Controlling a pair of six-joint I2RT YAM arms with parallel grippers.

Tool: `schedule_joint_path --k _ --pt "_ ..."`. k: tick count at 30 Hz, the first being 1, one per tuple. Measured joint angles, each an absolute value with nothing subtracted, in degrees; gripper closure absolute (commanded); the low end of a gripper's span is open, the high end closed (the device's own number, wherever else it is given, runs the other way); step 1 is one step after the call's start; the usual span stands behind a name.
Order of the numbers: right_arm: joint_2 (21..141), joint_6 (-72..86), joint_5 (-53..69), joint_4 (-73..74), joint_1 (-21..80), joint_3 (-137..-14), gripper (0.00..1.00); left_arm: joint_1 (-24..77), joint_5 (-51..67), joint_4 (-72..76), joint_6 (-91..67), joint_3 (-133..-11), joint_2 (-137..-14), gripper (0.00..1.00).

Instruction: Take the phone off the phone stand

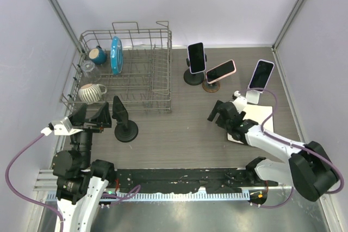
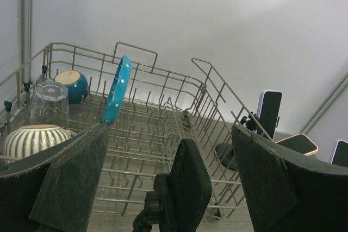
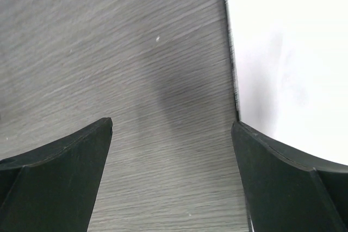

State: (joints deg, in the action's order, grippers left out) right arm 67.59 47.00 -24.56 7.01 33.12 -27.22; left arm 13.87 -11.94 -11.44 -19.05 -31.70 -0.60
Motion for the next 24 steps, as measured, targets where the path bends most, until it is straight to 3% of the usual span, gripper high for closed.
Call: schedule_joint_path --k 16,24 --pt "50.54 45.93 -22.85 15.68 23.38 -25.32 0.03 13.87 -11.94 -11.44 -19.05 -31.7 -0.6 0.0" --pt "57.54 42.41 -9.91 11.66 23.4 -27.03 0.03 13.87 -11.94 -11.46 -19.05 -31.7 -0.6 0.0"
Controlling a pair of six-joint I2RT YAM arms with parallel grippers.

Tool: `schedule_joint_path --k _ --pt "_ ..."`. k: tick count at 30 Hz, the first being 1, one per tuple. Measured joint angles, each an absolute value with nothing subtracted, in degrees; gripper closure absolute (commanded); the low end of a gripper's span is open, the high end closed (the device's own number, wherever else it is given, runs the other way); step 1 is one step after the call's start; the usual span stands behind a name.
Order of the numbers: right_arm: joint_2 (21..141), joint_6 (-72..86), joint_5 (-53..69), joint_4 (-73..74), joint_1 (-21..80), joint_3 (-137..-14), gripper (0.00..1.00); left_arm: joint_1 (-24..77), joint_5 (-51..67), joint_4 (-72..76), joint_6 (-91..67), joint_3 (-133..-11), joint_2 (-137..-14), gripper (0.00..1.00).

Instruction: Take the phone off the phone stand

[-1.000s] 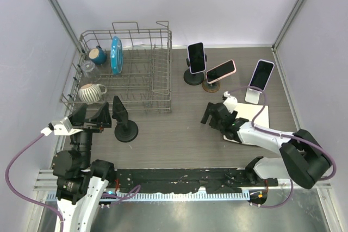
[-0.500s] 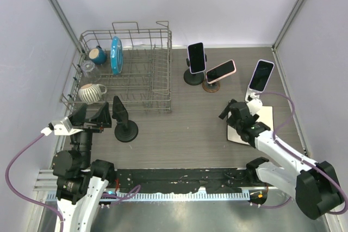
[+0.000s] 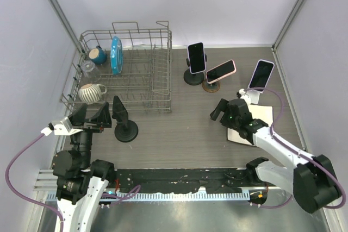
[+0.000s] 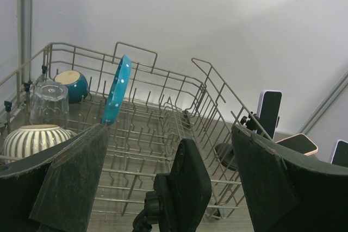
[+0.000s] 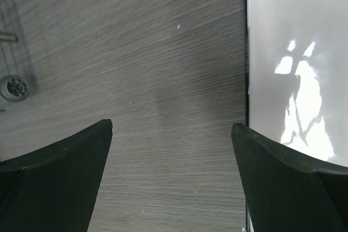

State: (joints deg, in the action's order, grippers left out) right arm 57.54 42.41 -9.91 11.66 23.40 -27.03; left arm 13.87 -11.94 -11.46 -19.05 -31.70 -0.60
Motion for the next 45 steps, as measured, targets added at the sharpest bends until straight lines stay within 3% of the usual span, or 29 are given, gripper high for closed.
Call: schedule_joint_path --k 6,12,45 --pt "66.74 41.28 -3.05 10.11 24.43 -28.03 0.03 13.87 -11.94 -11.46 -19.05 -31.7 -0.6 0.0" --pt "68.9 42.39 -6.74 10.92 25.02 -29.08 0.03 13.87 -11.97 -11.46 -19.05 -31.7 -0.6 0.0" --pt "54.81 45.5 -15.51 19.42 2.9 -22.76 0.03 13.91 -11.97 -11.49 -19.05 -31.7 -0.6 0.0"
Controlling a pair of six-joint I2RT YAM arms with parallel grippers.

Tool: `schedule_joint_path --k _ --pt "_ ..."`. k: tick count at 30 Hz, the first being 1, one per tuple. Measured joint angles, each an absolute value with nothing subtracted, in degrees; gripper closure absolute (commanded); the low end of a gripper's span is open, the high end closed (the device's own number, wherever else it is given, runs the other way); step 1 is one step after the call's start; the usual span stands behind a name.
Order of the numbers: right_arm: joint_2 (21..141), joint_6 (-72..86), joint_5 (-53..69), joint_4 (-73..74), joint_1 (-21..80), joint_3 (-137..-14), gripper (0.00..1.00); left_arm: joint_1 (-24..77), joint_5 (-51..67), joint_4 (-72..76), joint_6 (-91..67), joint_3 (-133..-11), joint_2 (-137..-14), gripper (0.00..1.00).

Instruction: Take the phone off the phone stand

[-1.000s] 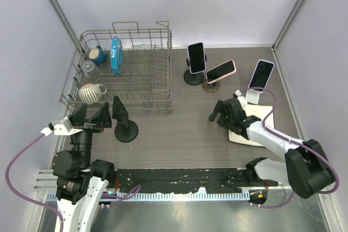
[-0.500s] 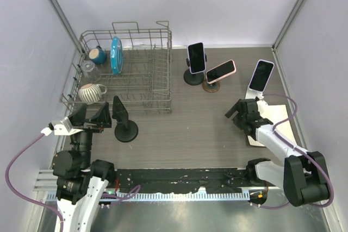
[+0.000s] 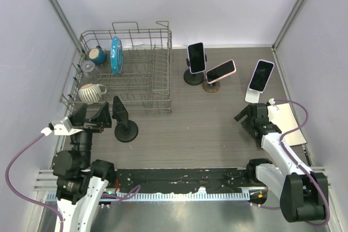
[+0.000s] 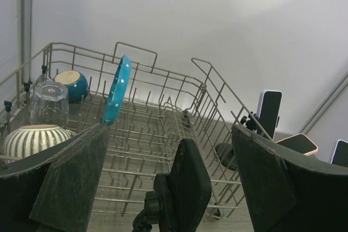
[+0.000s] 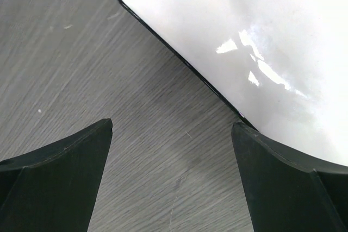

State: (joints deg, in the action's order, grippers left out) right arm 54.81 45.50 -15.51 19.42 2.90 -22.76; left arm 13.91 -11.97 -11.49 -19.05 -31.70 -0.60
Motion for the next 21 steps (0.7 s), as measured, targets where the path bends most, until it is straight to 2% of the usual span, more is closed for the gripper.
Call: schedule_joint_path --k 8,13,21 --pt "42.41 39.27 -7.42 20.03 2.74 -24.34 0.03 13.91 -12.43 -13.13 -19.03 -32.23 -0.6 0.0" --pt "39.22 36.18 -0.75 19.51 2.76 -27.7 0.03 13.91 -13.54 -21.12 -19.4 -39.57 -2.63 0.0" --pt "40.66 32.97 8.91 19.35 2.76 -29.06 0.03 13.91 -10.85 -34.61 -22.41 -54.48 -19.0 0.0"
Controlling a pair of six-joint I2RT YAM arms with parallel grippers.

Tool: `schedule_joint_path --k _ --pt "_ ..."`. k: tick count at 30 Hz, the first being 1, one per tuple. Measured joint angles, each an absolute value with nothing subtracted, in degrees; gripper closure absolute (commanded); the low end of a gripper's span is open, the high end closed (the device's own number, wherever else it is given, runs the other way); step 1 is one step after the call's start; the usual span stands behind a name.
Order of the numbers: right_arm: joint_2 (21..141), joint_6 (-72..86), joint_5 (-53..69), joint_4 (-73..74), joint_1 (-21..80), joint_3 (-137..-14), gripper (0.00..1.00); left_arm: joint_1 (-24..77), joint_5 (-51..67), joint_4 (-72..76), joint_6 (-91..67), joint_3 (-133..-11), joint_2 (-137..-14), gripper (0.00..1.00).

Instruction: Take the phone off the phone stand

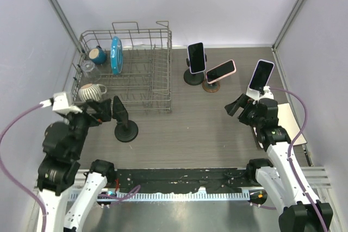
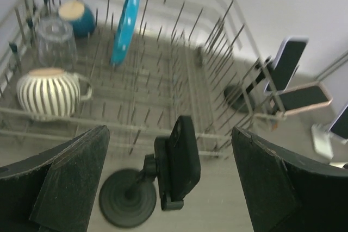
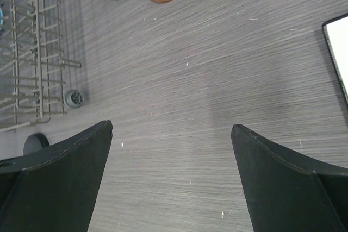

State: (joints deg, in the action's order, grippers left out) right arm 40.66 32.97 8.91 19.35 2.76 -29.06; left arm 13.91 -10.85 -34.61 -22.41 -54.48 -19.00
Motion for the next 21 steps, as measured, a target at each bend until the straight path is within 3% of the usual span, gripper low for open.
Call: schedule_joint_path --k 7,21 --pt "39.53 29.45 12.45 21.56 2.76 -29.06 0.03 13.91 -7.62 -46.78 -24.1 -60.38 -34.13 0.03" --pt "38.37 28.12 12.86 21.89 3.05 -29.04 0.03 13.91 -3.79 -55.48 -25.8 -64.9 -43.72 0.44"
